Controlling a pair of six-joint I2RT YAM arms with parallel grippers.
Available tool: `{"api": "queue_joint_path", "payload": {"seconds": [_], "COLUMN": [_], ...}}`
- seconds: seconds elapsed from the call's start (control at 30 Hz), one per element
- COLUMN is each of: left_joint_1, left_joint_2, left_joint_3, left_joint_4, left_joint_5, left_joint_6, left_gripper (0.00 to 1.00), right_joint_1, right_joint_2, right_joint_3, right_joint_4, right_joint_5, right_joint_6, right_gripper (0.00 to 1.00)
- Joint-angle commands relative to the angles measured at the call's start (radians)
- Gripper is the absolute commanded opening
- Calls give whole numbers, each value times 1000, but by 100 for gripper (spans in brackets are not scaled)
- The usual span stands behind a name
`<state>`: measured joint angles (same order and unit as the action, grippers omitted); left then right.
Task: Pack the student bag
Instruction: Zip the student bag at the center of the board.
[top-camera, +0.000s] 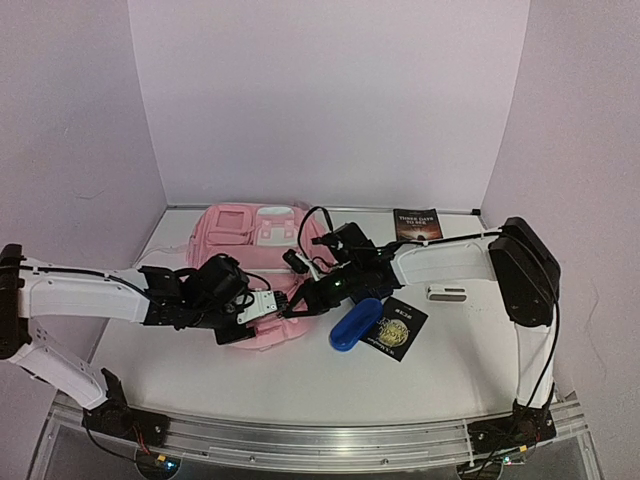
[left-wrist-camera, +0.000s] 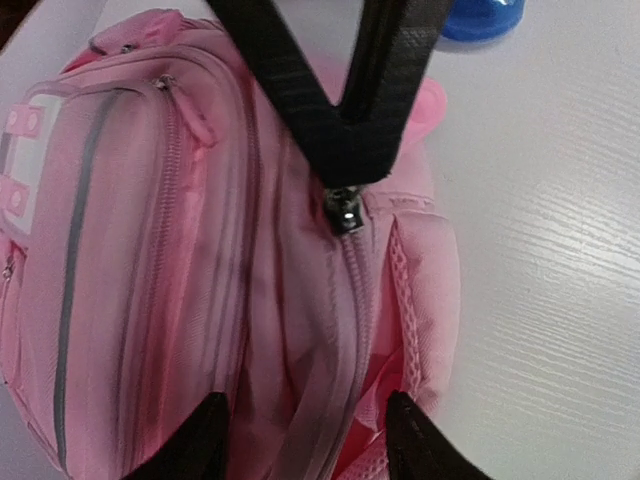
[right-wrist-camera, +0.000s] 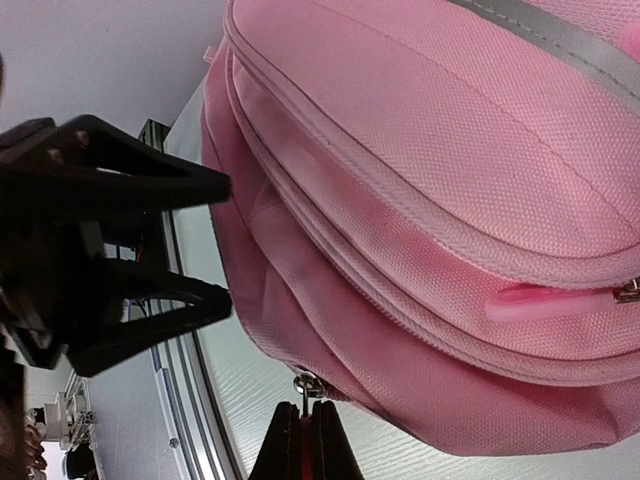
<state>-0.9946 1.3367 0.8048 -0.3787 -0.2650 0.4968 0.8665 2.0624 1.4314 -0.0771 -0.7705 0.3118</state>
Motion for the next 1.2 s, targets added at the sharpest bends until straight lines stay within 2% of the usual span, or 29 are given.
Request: {"api": "queue_joint_path", "payload": {"seconds": [0.0,0.13,0.3,0.43,0.57,0.6,0.77,0.87,1.03,1.17], "left_joint_1": [-4,-3,2,25,74,77,59,27,-35,-58], "left_joint_2": [122,128,15,-90,-182,-197,-211,-191,-129,-41], "left_joint_3": [61,52,12,-26,-74,-77,-5,41,90,100], "left_joint_4": [95,38,-110,-221,-247,-243,-231,-212,-122,-59], "left_joint_5": [13,-12,-102,-185,-224,-226,-168,-115,-38,-15], "left_joint_6": [48,37,15,-2,-2,-2,-39,-63,-97,-100], "left_gripper": [43,24,6,4,4,6,36,50,61,63], "right_joint_1": [0,-5,-72,-175,-225,-220,-119,-69,-19,-7], "right_joint_2": [-16,-47,-77,-56,-27,-23,-8,-1,-14,-29], "right_joint_3": [55,31,-41,-64,-38,-28,21,55,83,94], "right_joint_4": [60,59,39,-3,-11,-12,-11,-10,-1,6], "right_joint_5": [-57,-41,43,128,168,148,98,73,50,34], "right_joint_6": [29,11,-49,-134,-165,-153,-119,-87,-51,-21], "right_gripper": [0,0,0,0,0,0,0,0,0,0]}}
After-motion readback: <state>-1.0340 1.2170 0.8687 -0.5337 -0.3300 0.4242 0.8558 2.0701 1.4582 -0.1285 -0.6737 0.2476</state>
